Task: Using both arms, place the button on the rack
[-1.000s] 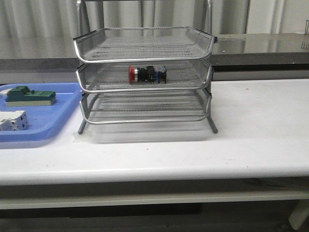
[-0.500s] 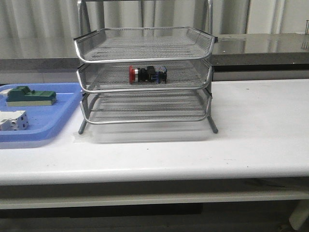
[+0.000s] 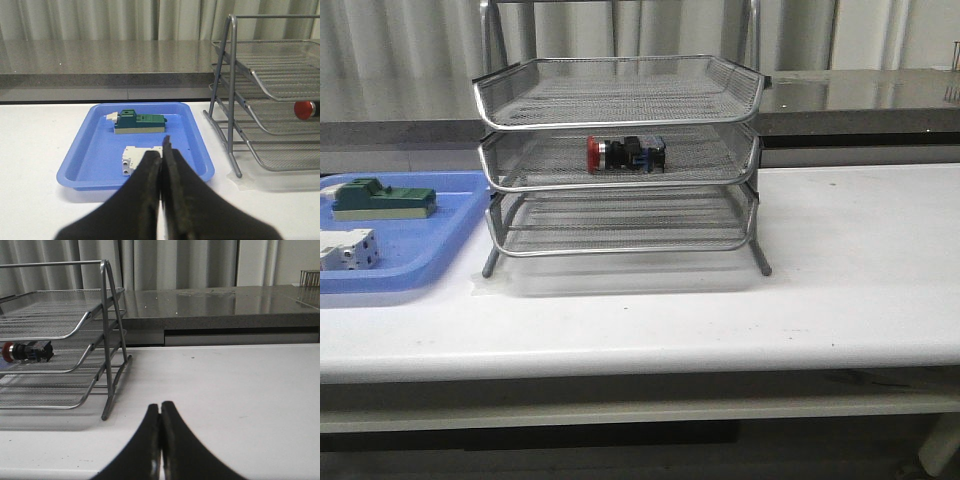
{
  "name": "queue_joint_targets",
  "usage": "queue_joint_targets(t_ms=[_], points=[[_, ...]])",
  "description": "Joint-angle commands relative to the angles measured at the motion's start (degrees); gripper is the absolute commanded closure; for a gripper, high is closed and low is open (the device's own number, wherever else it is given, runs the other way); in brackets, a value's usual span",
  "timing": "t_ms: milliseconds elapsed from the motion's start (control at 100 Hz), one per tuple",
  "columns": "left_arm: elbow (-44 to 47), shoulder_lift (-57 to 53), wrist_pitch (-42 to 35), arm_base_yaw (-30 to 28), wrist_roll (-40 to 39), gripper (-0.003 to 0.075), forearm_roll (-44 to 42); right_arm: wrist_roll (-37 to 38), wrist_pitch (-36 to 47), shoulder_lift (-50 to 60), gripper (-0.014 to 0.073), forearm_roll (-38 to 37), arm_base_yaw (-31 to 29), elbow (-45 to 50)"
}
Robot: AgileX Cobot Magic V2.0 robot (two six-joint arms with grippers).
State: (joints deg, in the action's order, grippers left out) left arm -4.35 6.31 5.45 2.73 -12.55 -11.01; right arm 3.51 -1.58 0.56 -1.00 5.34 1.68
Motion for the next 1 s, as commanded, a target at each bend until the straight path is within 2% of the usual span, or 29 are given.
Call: queue_joint_targets(t_ms=[0,290,990], points=[[0.71,-1.89,-4.84,-0.16,-0.76,0.0716,1.15,-0.37,5.03,1.18,0.066,-0.36,-0.36,-0.98],[7.16,-8.56,-5.45,-0.16,-0.64,0.0716,5.35,-0.37,5.03,1.18,0.066,-0.36,-0.36,-0.98],[7.04,-8.56,-4.87,-0.16,-0.02,0.0716,5.35,-0.37,5.04,1.13,0.066,-0.36,-0.36,-0.98]])
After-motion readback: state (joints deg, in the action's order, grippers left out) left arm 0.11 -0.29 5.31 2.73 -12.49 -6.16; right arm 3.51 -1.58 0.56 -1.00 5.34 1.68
